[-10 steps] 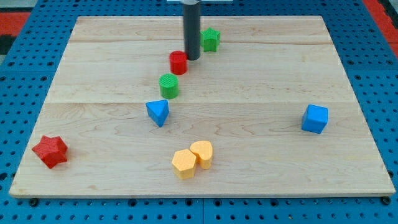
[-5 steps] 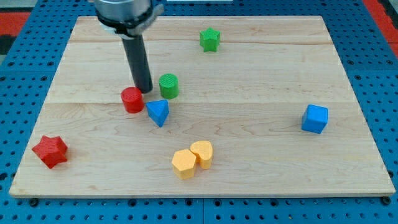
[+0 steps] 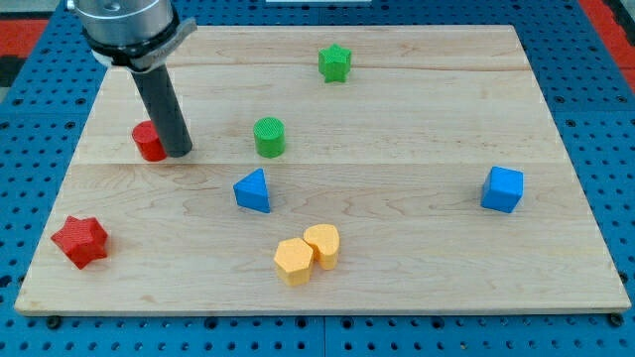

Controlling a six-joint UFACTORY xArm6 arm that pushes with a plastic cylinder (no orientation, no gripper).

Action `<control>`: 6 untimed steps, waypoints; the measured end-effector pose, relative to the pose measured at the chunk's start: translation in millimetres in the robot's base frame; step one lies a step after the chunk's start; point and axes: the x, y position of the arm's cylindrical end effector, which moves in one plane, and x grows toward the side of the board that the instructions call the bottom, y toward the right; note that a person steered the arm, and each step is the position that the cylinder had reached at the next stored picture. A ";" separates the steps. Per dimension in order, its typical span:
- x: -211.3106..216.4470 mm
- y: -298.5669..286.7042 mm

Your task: Move the red circle into the red star

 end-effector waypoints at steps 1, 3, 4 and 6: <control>-29.0 -2.7; -25.8 -33.1; 2.5 -33.1; -1.9 -44.4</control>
